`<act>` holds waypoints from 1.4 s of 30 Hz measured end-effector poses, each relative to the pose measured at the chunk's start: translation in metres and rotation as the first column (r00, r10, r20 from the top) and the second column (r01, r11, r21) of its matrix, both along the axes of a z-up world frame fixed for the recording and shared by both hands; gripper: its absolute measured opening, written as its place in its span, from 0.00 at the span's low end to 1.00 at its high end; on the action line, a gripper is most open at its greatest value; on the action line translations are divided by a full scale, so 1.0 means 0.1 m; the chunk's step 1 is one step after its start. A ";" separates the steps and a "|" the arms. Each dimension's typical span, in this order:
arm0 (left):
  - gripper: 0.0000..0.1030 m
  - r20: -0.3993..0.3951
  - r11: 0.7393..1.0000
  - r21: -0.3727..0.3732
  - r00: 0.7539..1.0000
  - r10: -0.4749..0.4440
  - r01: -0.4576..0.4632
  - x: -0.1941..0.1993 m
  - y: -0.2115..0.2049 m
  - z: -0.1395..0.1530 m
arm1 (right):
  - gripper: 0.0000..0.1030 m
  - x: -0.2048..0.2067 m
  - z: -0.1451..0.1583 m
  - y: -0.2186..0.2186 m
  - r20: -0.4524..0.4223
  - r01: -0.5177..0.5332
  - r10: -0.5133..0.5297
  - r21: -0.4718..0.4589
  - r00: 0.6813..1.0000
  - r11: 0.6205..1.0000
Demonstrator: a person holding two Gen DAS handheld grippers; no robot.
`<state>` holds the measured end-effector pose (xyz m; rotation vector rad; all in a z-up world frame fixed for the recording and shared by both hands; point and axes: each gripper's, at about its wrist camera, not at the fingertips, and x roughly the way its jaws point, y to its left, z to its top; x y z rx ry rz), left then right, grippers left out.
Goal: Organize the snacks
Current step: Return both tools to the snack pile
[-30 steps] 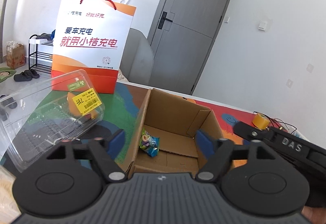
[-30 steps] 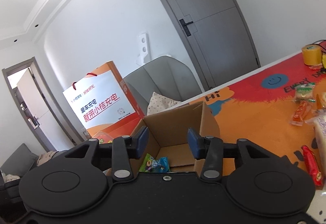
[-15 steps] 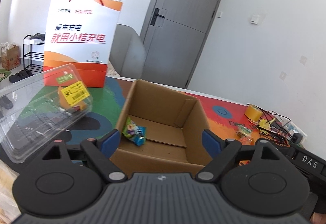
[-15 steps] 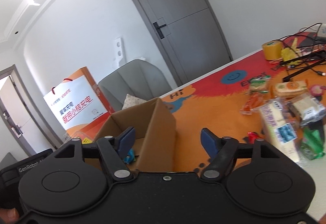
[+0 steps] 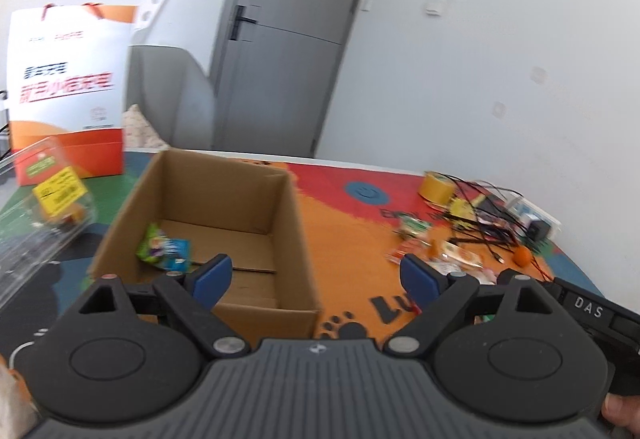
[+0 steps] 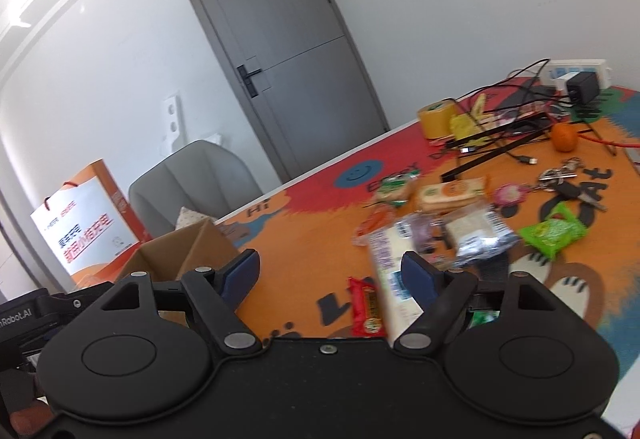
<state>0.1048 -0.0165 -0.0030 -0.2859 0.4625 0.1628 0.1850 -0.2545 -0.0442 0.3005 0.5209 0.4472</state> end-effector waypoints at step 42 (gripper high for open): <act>0.54 -0.211 0.985 0.013 0.963 -0.166 0.173 1.23 -1.00 -0.90 | 0.38 0.47 -0.81 -0.53 -0.133 0.058 -0.052 0.040 0.990 0.998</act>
